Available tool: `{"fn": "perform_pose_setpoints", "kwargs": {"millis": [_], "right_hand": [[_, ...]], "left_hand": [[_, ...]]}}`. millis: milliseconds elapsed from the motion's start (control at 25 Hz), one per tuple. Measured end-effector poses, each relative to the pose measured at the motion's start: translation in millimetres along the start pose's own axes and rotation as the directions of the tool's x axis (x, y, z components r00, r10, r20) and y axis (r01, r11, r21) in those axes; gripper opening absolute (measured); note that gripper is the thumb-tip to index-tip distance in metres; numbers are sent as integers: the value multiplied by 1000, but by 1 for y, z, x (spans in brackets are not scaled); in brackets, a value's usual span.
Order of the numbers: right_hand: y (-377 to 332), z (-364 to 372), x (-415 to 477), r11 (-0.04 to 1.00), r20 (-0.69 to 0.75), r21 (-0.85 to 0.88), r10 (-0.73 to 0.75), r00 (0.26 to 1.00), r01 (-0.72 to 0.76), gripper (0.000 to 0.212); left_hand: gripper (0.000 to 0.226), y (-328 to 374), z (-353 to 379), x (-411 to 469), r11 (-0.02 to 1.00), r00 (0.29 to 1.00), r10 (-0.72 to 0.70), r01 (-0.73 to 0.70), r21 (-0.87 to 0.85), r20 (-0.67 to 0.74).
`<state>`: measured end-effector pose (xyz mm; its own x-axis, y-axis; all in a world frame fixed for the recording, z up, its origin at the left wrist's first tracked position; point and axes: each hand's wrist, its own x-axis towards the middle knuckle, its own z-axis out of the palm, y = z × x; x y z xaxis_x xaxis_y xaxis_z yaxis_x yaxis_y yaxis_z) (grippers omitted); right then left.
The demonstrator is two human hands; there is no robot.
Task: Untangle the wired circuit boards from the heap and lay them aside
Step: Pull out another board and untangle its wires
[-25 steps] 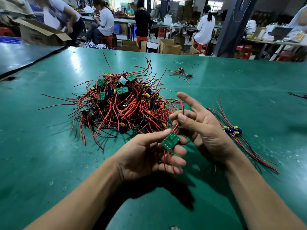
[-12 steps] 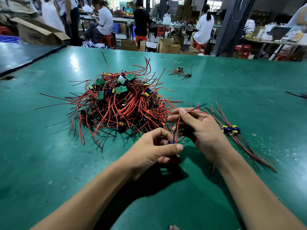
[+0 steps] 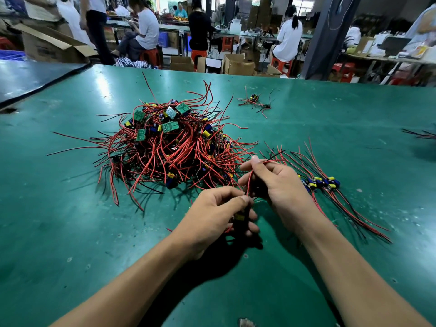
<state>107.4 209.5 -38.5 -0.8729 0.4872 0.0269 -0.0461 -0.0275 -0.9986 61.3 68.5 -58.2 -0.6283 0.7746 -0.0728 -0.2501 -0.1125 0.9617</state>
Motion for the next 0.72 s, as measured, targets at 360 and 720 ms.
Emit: {"fn": "perform_pose_setpoints", "kwargs": {"millis": [360,720], "right_hand": [[7,7,-11,985,317,-133,146,937,-109,36],[10,3,-5,975,47,-222,28,999,-16,39]], "left_hand": [[23,-2,-9,5,980,985,156,-145,133,-75],[16,-1,-10,4,985,996,76,-69,159,-40]]}}
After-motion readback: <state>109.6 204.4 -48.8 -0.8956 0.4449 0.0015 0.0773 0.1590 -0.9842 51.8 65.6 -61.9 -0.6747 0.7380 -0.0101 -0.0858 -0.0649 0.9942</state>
